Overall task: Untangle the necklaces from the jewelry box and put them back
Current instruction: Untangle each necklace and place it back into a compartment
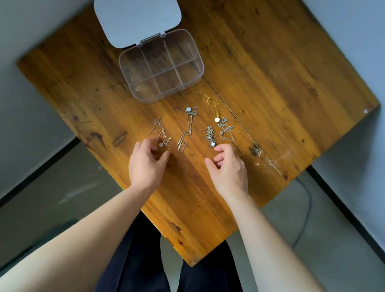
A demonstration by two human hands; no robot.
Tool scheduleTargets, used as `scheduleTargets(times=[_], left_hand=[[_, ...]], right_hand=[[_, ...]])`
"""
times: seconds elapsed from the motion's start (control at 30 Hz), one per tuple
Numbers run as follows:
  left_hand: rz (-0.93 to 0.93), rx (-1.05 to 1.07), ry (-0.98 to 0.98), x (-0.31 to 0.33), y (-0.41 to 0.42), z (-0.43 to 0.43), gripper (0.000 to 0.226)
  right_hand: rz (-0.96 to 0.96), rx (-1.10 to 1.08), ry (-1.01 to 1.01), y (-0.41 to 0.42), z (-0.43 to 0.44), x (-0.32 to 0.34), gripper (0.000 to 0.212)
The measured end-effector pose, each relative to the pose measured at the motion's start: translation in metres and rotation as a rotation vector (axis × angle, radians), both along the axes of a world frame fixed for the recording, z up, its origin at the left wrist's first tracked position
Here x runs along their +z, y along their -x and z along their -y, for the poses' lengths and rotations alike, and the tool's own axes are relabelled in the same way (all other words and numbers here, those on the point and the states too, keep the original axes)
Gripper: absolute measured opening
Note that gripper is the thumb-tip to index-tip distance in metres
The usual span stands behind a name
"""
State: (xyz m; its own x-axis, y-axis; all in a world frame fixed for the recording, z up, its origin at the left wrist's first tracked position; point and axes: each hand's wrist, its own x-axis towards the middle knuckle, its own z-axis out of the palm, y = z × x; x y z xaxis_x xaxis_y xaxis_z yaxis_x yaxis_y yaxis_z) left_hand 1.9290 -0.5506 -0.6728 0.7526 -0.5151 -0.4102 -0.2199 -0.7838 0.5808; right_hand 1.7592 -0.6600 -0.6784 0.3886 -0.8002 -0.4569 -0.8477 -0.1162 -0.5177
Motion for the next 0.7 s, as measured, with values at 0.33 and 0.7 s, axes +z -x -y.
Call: scheduleTargets(times=[0.33, 0.7], left_hand=[[0.008, -0.016, -0.057, -0.004, -0.005, 0.004, 0.010], [-0.488, 0.233, 0.071, 0.000, 0.005, -0.017, 0.010]], right_hand=[[-0.006, -0.115, 0.015, -0.004, 0.004, -0.003, 0.078], [-0.025, -0.083, 0.095, -0.011, -0.001, -0.008, 0.015]])
